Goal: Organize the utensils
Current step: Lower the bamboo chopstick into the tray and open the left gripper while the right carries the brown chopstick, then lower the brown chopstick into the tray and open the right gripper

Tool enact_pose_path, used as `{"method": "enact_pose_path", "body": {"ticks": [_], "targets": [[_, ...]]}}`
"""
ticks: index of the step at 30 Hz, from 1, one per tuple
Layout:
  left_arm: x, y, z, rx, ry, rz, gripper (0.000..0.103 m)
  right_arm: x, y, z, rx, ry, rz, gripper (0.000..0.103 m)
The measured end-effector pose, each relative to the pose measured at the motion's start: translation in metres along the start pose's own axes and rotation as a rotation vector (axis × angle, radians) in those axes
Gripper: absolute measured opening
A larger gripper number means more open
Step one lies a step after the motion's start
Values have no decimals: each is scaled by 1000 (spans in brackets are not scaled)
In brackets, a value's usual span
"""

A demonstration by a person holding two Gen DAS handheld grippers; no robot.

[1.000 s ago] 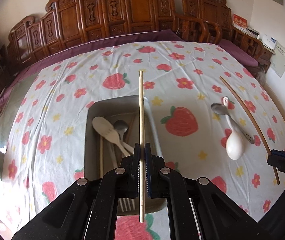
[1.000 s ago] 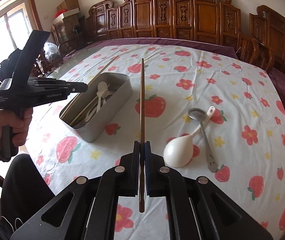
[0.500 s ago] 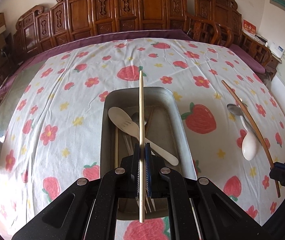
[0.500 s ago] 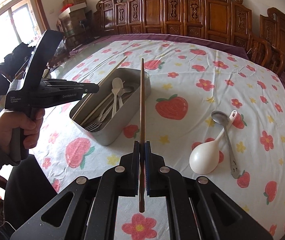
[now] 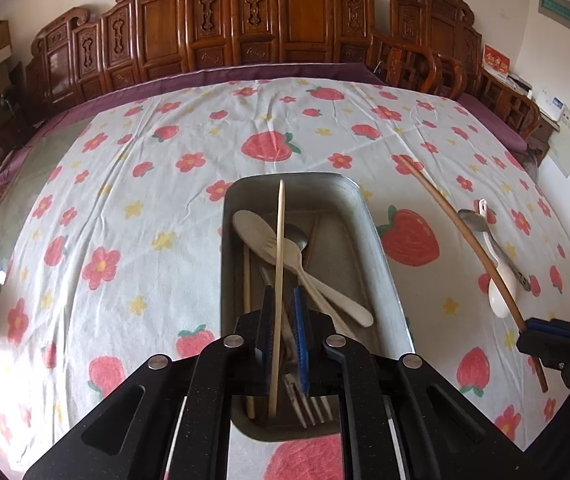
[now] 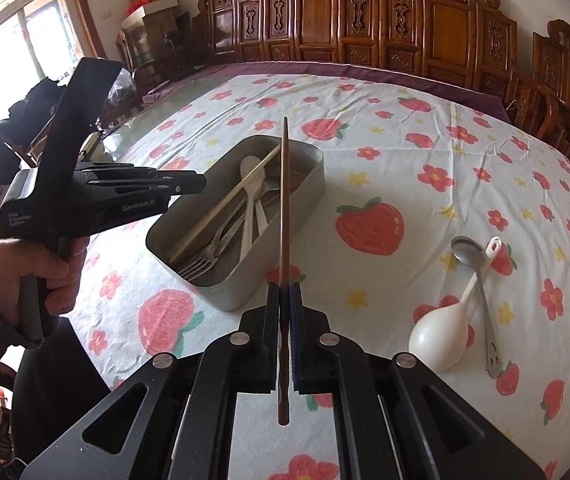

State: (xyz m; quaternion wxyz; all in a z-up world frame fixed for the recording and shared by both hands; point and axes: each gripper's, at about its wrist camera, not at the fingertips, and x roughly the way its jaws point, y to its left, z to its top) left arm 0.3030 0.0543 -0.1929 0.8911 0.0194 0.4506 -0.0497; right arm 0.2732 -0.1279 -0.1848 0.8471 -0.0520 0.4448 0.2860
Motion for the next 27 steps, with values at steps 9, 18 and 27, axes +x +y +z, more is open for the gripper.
{"method": "enact_pose_path", "body": {"ticks": [9,18,27], "targets": [[-21,32,-10,-24,-51,13,23,31,23,23,20,19,33,6],[-30,69,-23,-64,-68,34,24,64,45,49,64,38,51,6],[-39,85,-28,-78,-77,51,24,86,49,59,112,52,46,6]]}}
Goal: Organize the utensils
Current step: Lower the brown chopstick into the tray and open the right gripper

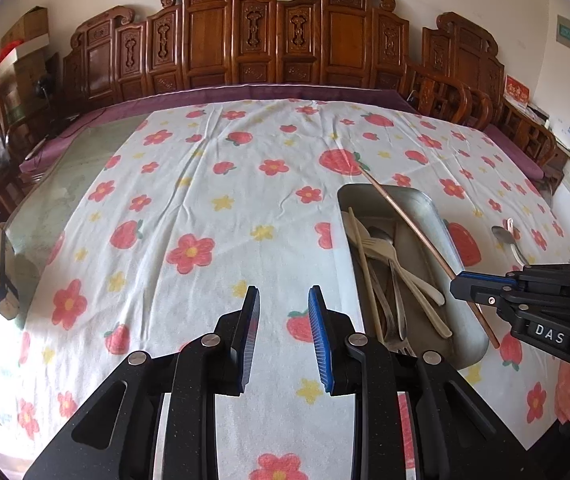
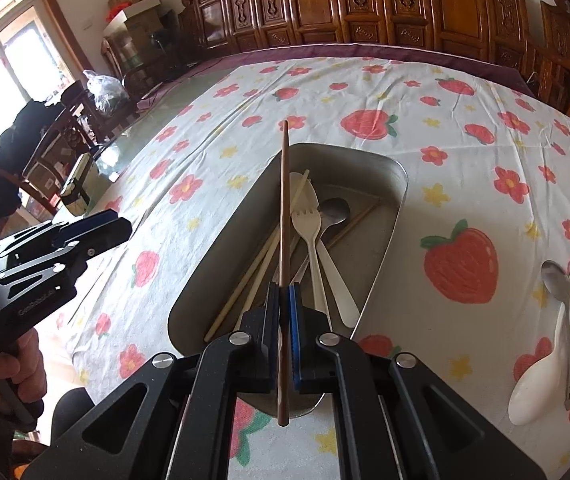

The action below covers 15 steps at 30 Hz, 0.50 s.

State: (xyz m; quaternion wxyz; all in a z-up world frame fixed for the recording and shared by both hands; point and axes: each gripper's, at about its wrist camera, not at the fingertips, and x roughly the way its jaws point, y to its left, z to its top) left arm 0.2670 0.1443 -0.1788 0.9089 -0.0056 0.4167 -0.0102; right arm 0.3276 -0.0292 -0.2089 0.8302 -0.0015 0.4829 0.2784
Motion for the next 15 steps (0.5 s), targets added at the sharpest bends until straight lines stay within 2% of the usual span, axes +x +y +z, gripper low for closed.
{"method": "enact_pose_path", "body": {"ticks": [15], "targets": [[-6,-9,1,13,-11,-13,24,4,-1,2,11,-23,-12,9]]}}
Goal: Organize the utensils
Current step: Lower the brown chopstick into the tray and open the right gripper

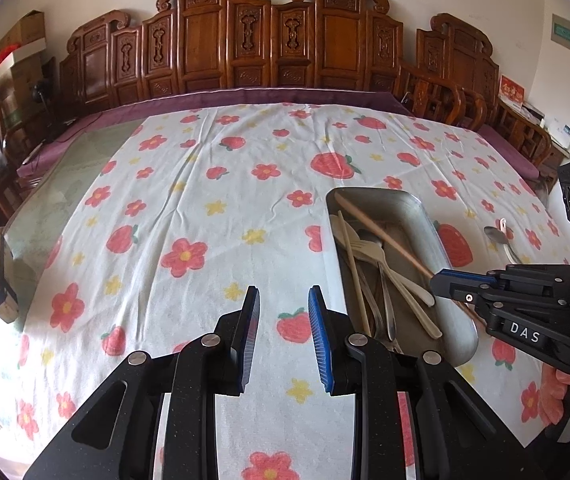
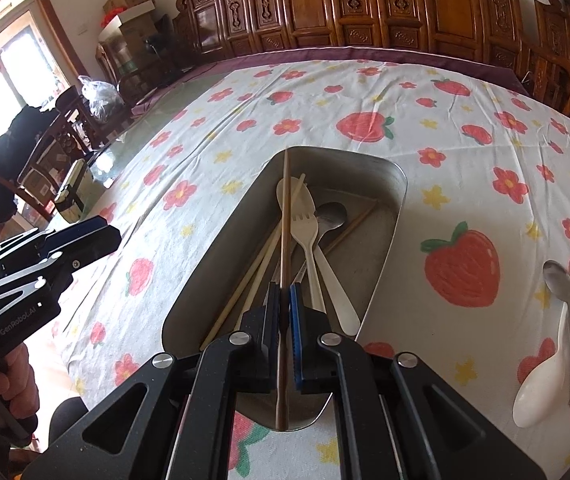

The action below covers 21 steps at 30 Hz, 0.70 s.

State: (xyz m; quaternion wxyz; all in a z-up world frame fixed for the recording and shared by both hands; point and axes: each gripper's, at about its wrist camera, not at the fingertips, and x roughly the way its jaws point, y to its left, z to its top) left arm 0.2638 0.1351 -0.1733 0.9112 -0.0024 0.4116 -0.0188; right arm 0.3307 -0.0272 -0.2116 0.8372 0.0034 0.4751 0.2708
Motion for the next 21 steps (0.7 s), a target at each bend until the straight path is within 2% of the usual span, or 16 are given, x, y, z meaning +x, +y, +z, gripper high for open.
{"method": "enact_pose_path", "body": {"ticks": [6,11,21], "targets": [[-5,-11,2,15,-7,-11,24,-9,-6,-1,-5,-22,20,9],[-9,-28,5,41,-21,-25,24,-34,-24,-8,-23,-59,10,9],[-11,-70,9,80,-31,-77,28,-92,-95,-48,-36,-106,-92,9]]}}
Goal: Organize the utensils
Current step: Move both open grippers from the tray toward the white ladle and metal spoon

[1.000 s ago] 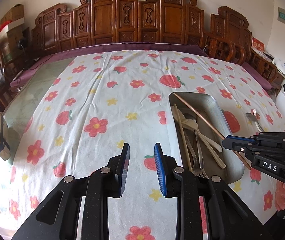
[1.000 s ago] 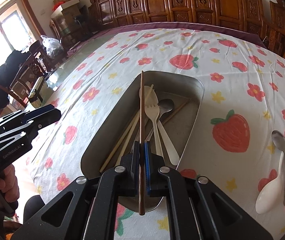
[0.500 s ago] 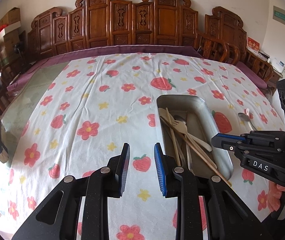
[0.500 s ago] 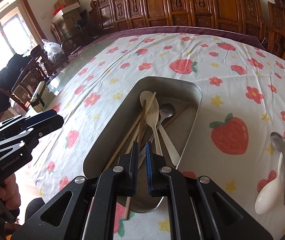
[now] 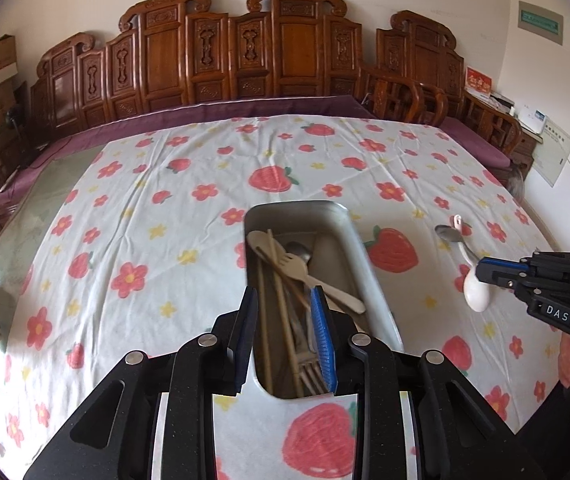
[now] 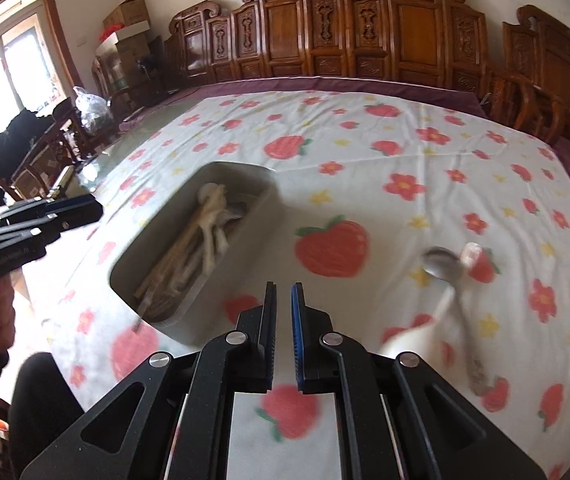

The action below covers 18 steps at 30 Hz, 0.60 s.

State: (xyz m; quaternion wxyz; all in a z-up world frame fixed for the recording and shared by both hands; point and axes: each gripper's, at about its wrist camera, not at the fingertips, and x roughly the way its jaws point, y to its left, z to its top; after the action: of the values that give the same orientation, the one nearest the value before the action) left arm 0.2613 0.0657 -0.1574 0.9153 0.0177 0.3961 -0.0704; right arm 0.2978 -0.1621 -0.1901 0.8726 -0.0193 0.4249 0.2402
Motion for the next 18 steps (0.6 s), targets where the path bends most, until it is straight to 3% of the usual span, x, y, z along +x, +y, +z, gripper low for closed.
{"method": "enact_pose_path", "body": {"ticks": [8,13,14,16,18], "targets": [[9,-39,3,34,4,-49,37,-19,-82,-44,18,48,-134,9],[14,-64,4,48,7,-83,45,-28,-115,-61,72,47,-157,9],[15,-71,4,56,10,-89,45,-29,-117,-63,79,46,-158,10],[18,-82,4,74,13,-94,45,-31,-120,-67,86,40,-159,21],[17,-90,5,86,8,-96,45,-33,-121,-68,88,34,-153,22]]}}
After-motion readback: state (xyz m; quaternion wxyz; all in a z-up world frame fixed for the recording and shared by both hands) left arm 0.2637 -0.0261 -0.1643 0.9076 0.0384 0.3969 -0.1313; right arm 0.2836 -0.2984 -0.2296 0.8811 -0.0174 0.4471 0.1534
